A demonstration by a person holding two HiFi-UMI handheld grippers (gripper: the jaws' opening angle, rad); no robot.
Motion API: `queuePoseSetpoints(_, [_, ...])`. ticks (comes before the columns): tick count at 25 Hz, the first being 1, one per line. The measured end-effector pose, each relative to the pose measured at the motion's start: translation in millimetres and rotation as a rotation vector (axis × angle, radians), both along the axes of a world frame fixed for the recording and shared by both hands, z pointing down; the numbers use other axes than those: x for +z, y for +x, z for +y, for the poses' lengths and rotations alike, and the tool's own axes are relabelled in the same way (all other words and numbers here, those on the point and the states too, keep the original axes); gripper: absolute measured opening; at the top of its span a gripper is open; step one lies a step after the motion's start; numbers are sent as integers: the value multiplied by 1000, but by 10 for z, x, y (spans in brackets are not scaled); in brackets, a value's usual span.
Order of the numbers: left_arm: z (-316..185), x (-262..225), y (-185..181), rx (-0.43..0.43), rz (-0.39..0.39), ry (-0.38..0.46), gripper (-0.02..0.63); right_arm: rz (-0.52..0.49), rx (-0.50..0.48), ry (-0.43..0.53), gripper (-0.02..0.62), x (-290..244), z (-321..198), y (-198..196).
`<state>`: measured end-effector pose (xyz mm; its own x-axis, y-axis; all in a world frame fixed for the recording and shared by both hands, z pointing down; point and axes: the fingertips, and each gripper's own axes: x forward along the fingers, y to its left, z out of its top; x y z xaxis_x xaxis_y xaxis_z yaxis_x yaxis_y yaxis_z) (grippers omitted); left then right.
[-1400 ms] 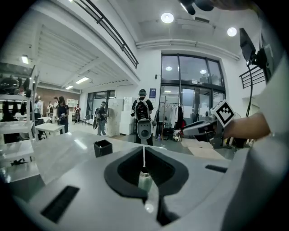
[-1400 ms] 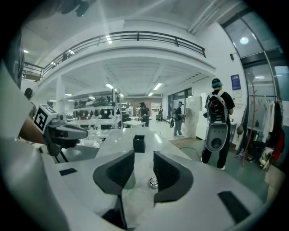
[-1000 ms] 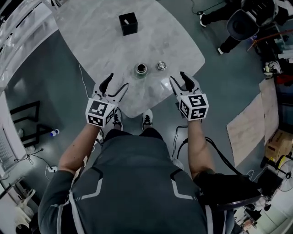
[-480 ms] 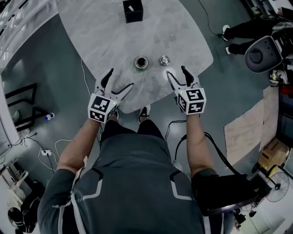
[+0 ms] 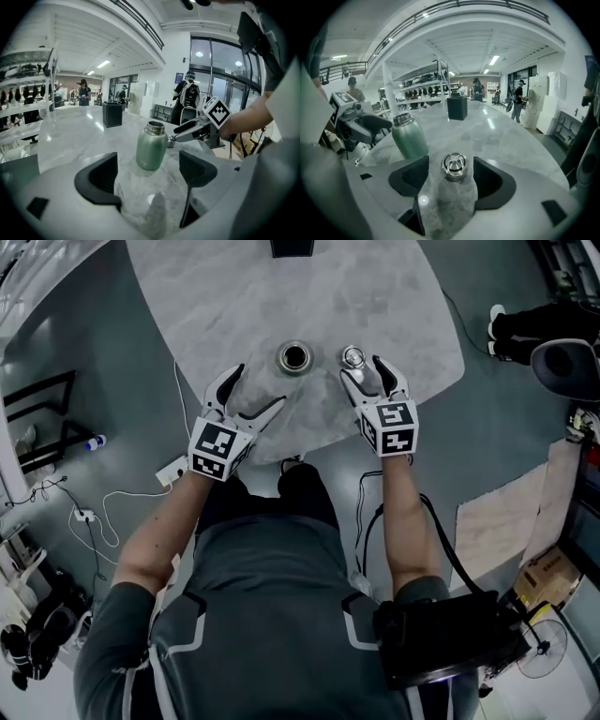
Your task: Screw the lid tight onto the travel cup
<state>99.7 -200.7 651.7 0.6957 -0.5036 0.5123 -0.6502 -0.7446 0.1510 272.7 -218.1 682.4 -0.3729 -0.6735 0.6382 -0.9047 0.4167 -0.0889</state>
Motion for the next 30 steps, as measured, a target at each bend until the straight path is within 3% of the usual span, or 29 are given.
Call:
queuePoseSetpoints(8, [-179, 266, 209, -10, -21, 23, 413, 29, -71, -23, 298, 340, -201, -67])
queuePoseSetpoints(13, [-250, 350, 393, 9, -33, 47, 411, 40, -71, -20, 298, 401, -258, -60])
queuePoseSetpoints(18, [-364, 467, 380, -28, -45, 55, 411, 57, -74, -26, 294, 433, -274, -104])
queuePoseSetpoints(30, [-463, 477, 639, 28, -22, 119, 373, 68, -91, -17, 273, 442, -279, -101])
